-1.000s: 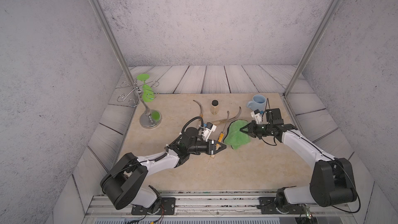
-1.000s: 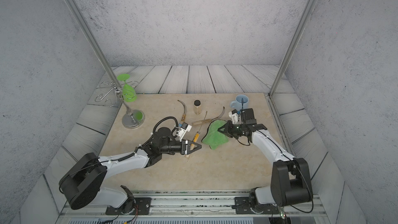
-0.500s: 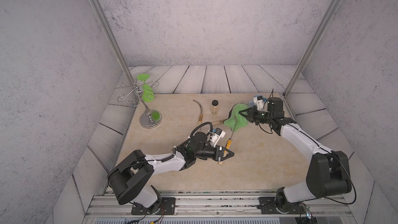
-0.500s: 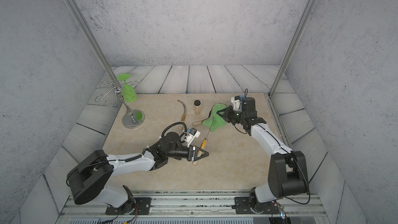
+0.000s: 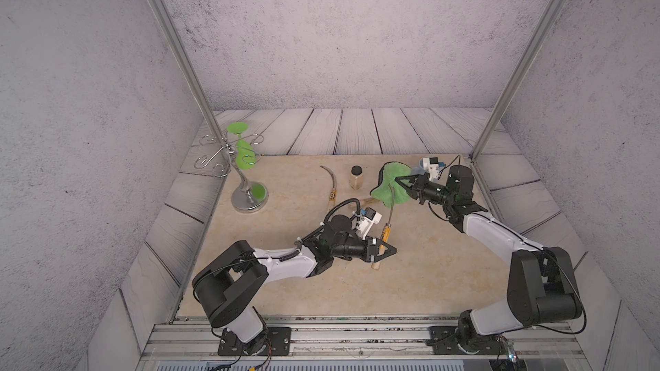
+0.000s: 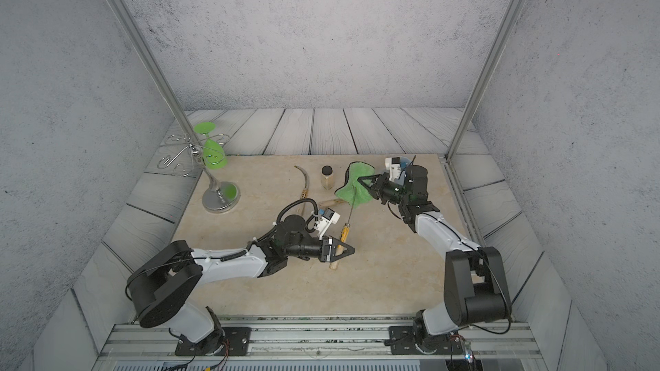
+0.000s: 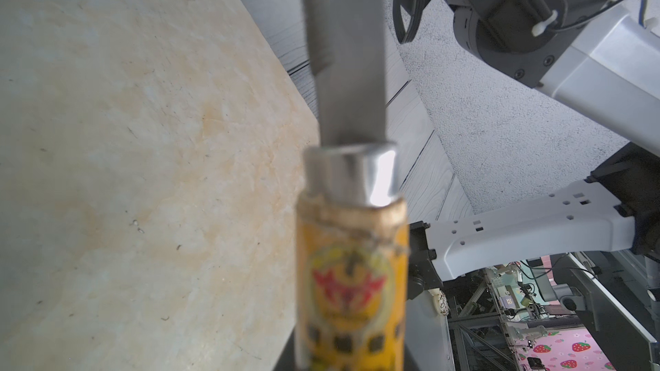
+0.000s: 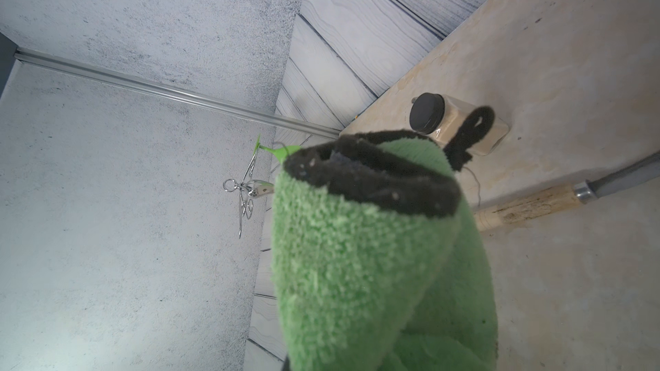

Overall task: Wipe small sickles with rags
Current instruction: Wipe the small sickle.

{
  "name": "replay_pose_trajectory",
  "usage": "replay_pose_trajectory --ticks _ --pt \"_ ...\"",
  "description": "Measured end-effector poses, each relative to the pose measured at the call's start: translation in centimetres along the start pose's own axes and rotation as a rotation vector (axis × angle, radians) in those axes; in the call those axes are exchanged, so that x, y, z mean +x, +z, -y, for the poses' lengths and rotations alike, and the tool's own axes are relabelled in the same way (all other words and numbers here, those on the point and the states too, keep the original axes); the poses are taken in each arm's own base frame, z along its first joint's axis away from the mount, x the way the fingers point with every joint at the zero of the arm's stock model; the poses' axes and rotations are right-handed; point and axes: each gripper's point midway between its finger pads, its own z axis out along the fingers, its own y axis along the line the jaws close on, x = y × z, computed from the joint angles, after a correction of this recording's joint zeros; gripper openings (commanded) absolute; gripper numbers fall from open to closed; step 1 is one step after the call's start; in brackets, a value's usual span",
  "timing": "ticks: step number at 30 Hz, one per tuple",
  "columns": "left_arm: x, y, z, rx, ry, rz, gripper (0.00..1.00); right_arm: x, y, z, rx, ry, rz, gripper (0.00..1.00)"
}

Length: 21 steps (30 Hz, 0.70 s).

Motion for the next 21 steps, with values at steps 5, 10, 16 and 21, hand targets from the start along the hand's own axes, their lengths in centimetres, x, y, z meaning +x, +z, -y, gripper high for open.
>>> replay_pose_trajectory --ticks 5,10,16,21 --pt "-1.5 0.5 -0.8 0.003 -0.009 0.027 0.0 1.0 -0.8 -1.6 -0.046 -0.005 -0.011 0.06" --pt "-3.4 0.7 -0.5 0.015 0.006 0.062 0.0 1.8 -1.2 -3.7 -0.102 -0.017 -0.028 0.06" --pt "-5.7 1.0 -0.6 0.021 0.012 0.092 0.0 2.0 -1.4 -4.7 -0.153 -0.002 -0.032 0.06" --pt "-8.3 0.6 -0.9 0.034 0.026 0.12 0.0 2.8 -1.6 -5.7 -0.181 0.003 -0.061 0.07"
